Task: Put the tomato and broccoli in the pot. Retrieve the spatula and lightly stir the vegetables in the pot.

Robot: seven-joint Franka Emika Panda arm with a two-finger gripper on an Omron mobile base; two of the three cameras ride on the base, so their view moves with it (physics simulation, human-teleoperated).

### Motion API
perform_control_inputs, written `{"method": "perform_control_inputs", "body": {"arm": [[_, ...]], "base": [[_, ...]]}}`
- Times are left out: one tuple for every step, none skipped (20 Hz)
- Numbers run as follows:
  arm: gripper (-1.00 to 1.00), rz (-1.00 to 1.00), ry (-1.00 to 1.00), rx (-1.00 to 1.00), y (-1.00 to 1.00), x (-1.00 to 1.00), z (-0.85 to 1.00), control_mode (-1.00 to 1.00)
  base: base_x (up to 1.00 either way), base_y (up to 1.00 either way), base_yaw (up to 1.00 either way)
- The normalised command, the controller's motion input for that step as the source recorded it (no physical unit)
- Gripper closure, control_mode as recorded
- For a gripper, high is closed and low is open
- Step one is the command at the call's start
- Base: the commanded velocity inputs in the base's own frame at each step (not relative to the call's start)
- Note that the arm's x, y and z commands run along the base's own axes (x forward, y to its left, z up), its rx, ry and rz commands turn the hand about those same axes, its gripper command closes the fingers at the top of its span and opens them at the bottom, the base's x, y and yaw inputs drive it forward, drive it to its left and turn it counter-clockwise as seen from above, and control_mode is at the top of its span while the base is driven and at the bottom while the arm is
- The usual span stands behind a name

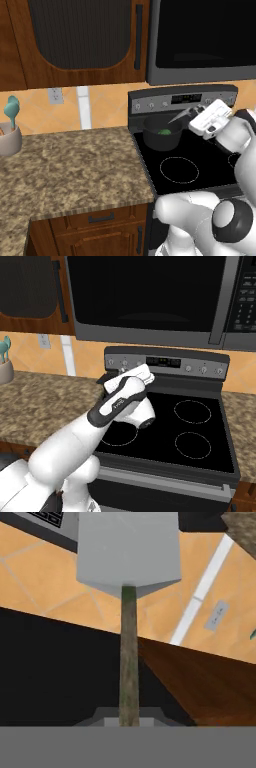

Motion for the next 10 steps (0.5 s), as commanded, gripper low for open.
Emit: {"method": "perform_control_inputs", "body": {"arm": [[1.0,-0.01,0.07,0.0,0.0,0.86,-0.24,-1.0],[1.0,-0.01,0.07,0.0,0.0,0.88,-0.19,-1.0],[1.0,-0.02,0.12,0.02,0.0,0.94,-0.16,-1.0],[1.0,-0.01,0.13,0.03,0.0,0.94,-0.17,-1.0],[1.0,-0.01,0.15,0.04,0.0,0.91,-0.22,-1.0],[1.0,-0.01,0.2,0.04,0.0,0.92,-0.31,-1.0],[1.0,0.0,0.21,0.05,0.0,0.89,-0.39,-1.0],[1.0,0.0,0.23,0.05,0.0,0.85,-0.45,-1.0],[1.0,0.0,0.22,0.05,0.0,0.79,-0.45,-1.0],[1.0,0.0,0.2,0.05,0.0,0.74,-0.43,-1.0]], "base": [[0.0,0.0,0.0],[0.0,0.0,0.0],[0.0,0.0,0.0],[0.0,0.0,0.0],[0.0,0.0,0.0],[0.0,0.0,0.0],[0.0,0.0,0.0],[0.0,0.0,0.0],[0.0,0.0,0.0],[0.0,0.0,0.0]]}}
